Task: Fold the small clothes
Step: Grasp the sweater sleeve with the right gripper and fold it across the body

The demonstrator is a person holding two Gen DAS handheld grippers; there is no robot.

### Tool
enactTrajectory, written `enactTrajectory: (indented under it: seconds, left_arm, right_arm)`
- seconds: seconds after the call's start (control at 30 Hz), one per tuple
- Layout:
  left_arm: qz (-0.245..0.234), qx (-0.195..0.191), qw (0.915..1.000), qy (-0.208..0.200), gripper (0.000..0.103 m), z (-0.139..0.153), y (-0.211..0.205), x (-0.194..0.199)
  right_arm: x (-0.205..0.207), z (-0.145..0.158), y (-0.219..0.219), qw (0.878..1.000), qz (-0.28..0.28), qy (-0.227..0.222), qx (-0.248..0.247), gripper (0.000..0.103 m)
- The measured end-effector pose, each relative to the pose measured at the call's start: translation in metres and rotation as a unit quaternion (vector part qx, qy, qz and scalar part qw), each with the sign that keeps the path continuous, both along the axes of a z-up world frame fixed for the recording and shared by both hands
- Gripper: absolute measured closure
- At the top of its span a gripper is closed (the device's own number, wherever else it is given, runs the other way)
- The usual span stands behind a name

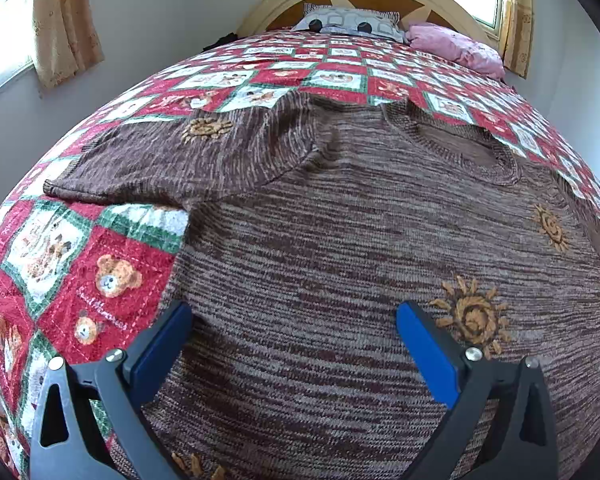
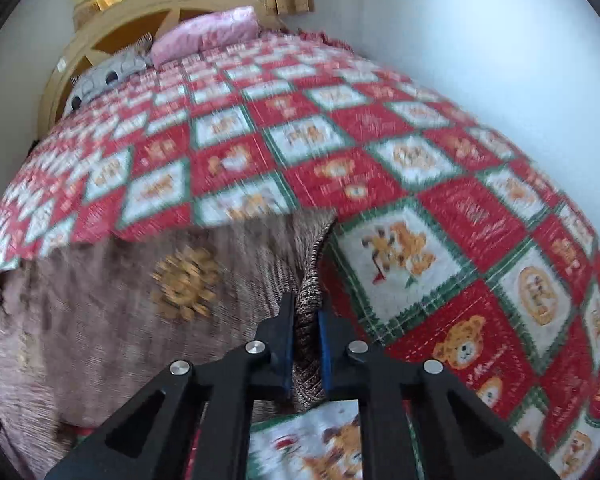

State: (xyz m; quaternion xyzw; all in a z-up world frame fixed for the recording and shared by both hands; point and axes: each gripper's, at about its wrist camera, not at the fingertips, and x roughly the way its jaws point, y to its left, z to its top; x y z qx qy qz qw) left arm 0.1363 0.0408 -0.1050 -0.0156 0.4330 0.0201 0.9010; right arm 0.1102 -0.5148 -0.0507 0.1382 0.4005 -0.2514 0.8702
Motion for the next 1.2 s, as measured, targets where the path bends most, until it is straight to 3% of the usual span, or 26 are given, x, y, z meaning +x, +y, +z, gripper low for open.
enactTrajectory:
  seconds: [0.2,0.33,0.5,0.67,0.8,0.87,0.93,0.97,1.07,1.13,1.17,1.2]
  left_arm:
    - [0.000,-0.006,1.0000,-0.003,0.000,0.000,0.001,-0.001]
    - [-0.001,-0.015,0.9999,-0.005,0.000,0.000,0.003,-0.003]
    - [-0.002,-0.020,0.9998,-0.007,0.000,0.000,0.004,-0.005]
    - [-0.003,-0.027,0.9996,-0.010,0.000,0.001,0.006,-0.006]
    - [-0.003,-0.031,0.9994,-0.012,0.000,0.001,0.007,-0.007]
    - [-0.004,-0.032,0.9994,-0.012,0.000,0.001,0.007,-0.006]
    - [-0.003,-0.033,0.9994,-0.012,0.000,0.001,0.007,-0.006]
    - [-0.003,-0.032,0.9994,-0.012,0.000,0.001,0.007,-0.006]
    - [-0.003,-0.031,0.9995,-0.011,0.000,0.001,0.007,-0.006]
    - [-0.003,-0.030,0.9995,-0.011,0.000,0.001,0.007,-0.006]
    - [-0.003,-0.030,0.9995,-0.011,0.000,0.001,0.007,-0.006]
    - [-0.003,-0.030,0.9995,-0.011,0.000,0.001,0.007,-0.006]
  right_arm:
    - [0.011,0.072,0.097,0.993,0.097,-0.068,-0.020,0.094]
    - [0.040,0.089,0.189,0.976,0.191,-0.101,0.013,0.094]
    - [0.084,0.052,0.289,0.958,0.272,-0.088,0.039,0.094]
    - [0.116,-0.020,0.354,0.954,0.299,-0.035,0.016,0.095]
    - [0.122,-0.055,0.362,0.951,0.307,-0.019,0.037,0.094]
    - [0.116,-0.057,0.365,0.947,0.318,-0.027,0.040,0.093]
    - [0.116,-0.054,0.364,0.935,0.345,-0.039,0.075,0.088]
    - [0.115,-0.048,0.359,0.923,0.363,-0.045,0.117,0.085]
    - [0.101,-0.024,0.333,0.913,0.353,-0.102,0.176,0.079]
    - [0.086,-0.011,0.304,0.924,0.301,-0.151,0.181,0.074]
    - [0.080,-0.009,0.285,0.943,0.246,-0.154,0.161,0.074]
    - [0.079,-0.009,0.278,0.953,0.224,-0.145,0.146,0.074]
